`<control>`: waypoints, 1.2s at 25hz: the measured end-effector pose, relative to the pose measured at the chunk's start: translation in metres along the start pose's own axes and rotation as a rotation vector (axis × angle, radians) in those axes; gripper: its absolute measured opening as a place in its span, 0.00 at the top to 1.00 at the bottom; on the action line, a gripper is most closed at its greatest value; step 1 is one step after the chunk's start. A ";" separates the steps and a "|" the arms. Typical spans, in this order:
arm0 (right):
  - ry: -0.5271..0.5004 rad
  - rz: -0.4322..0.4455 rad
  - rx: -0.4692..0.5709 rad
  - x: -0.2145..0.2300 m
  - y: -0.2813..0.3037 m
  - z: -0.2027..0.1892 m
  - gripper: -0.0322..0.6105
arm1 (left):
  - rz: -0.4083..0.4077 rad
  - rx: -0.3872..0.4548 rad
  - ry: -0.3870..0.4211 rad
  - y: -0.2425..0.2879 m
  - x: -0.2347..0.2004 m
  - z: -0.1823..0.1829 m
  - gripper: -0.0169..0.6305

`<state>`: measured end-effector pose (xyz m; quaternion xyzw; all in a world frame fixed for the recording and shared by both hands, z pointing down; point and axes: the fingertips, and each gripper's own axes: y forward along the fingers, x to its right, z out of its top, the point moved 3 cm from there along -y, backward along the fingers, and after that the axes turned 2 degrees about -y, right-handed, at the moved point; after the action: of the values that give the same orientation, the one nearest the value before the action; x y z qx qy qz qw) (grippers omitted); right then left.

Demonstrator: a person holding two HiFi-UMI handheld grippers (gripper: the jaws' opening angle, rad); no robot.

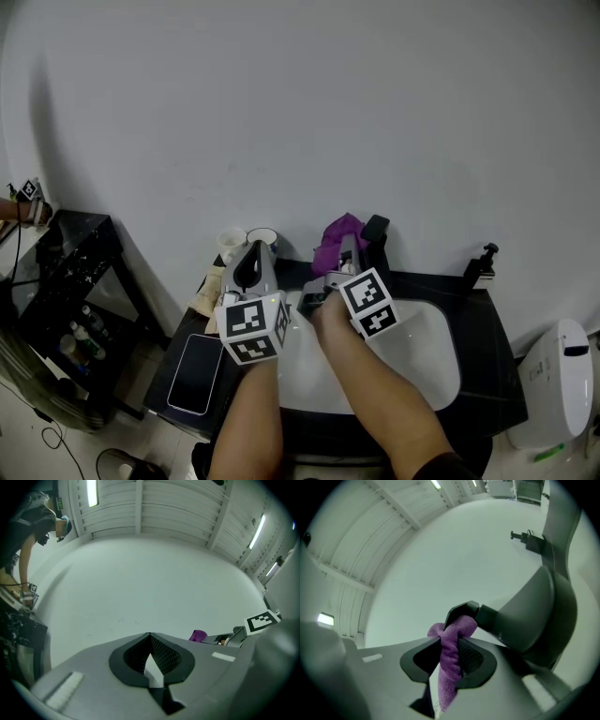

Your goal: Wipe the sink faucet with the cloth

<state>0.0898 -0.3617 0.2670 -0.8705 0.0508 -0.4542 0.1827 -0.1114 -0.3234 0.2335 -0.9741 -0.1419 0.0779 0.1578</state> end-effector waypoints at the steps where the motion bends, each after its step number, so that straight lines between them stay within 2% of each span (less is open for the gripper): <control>1: 0.008 0.003 0.000 0.000 -0.002 0.002 0.82 | -0.003 -0.001 0.003 0.000 0.001 0.000 0.95; 5: 0.062 0.001 0.014 -0.002 -0.012 0.010 0.82 | -0.011 -0.002 0.014 0.001 0.004 0.000 0.95; 9: 0.055 -0.001 0.043 0.000 -0.019 0.017 0.82 | -0.023 -0.005 0.017 0.001 0.007 -0.002 0.95; 16: 0.072 -0.047 -0.011 0.016 -0.006 -0.003 0.82 | -0.008 -0.007 0.011 0.000 0.004 -0.002 0.95; 23: 0.087 -0.066 0.013 0.024 0.018 -0.006 0.82 | -0.001 -0.004 0.004 -0.001 0.001 -0.001 0.95; 30: 0.143 -0.167 -0.013 0.054 0.012 -0.023 0.82 | -0.006 0.002 0.008 0.000 0.004 0.001 0.95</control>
<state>0.1036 -0.3925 0.3166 -0.8382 -0.0058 -0.5285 0.1344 -0.1079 -0.3218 0.2322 -0.9739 -0.1442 0.0735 0.1593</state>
